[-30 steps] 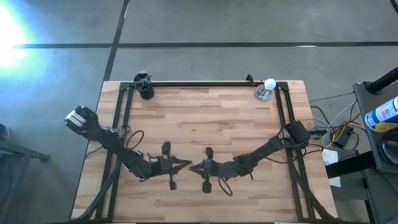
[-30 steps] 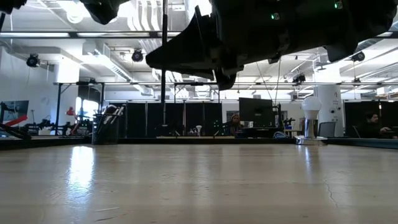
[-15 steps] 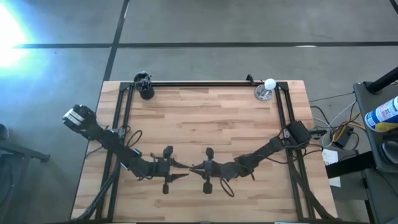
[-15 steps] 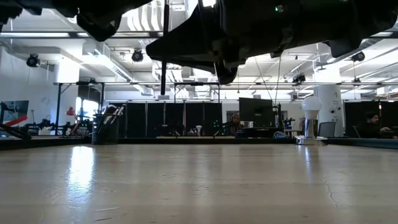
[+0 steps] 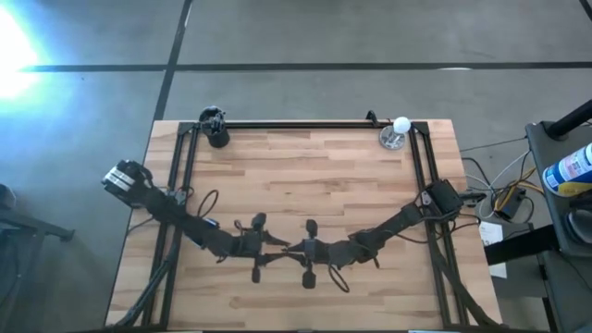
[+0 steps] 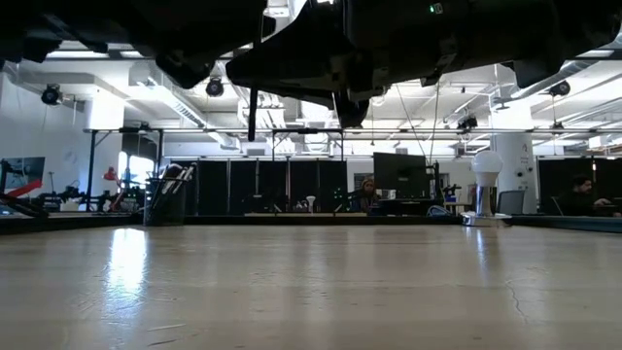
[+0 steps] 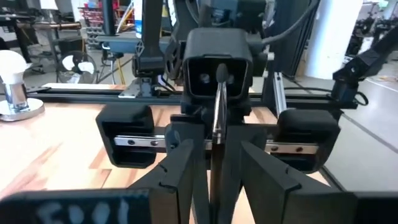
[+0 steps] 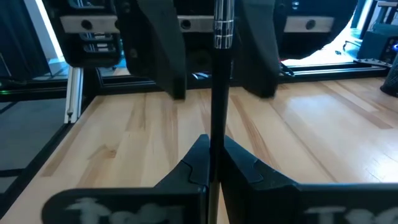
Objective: Pick & Place Makeup Supplies
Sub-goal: Put the makeup brush into the makeup holder
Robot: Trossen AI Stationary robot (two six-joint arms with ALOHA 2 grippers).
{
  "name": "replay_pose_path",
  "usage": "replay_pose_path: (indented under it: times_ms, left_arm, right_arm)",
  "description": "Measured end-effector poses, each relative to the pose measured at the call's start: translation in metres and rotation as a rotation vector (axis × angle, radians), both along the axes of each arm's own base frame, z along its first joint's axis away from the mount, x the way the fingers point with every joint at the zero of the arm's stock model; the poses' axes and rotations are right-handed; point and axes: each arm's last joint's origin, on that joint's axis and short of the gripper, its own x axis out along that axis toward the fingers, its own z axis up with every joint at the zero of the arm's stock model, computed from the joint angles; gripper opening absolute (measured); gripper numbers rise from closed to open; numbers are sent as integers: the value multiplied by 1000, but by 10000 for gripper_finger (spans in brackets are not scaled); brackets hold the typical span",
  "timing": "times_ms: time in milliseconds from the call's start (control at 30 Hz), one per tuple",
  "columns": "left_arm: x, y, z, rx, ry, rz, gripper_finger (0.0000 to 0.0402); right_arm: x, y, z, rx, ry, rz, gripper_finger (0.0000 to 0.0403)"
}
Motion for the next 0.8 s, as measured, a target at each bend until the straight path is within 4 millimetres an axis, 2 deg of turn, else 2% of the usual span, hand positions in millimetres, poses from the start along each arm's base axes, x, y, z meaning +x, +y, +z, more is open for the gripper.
replay_pose_path:
  times_ms: [233, 400, 433, 633, 800]
  left_arm:
    - [2, 0, 2, 40, -21, -42, 108]
    - [2, 0, 5, 74, -43, -30, 22]
    - [2, 1, 7, 77, -46, -27, 15]
    - [-9, 14, 28, 101, -35, 56, 8]
    - [-22, 38, 50, 113, 8, 130, 8]
  right_arm:
    - [0, 0, 0, -3, 0, 5, 13]
    - [0, 0, 0, 2, 0, -1, 14]
    - [0, 0, 0, 6, -2, -6, 17]
    - [0, -2, 0, 8, 4, -47, 74]
    - [0, -3, -2, -11, 24, -55, 114]
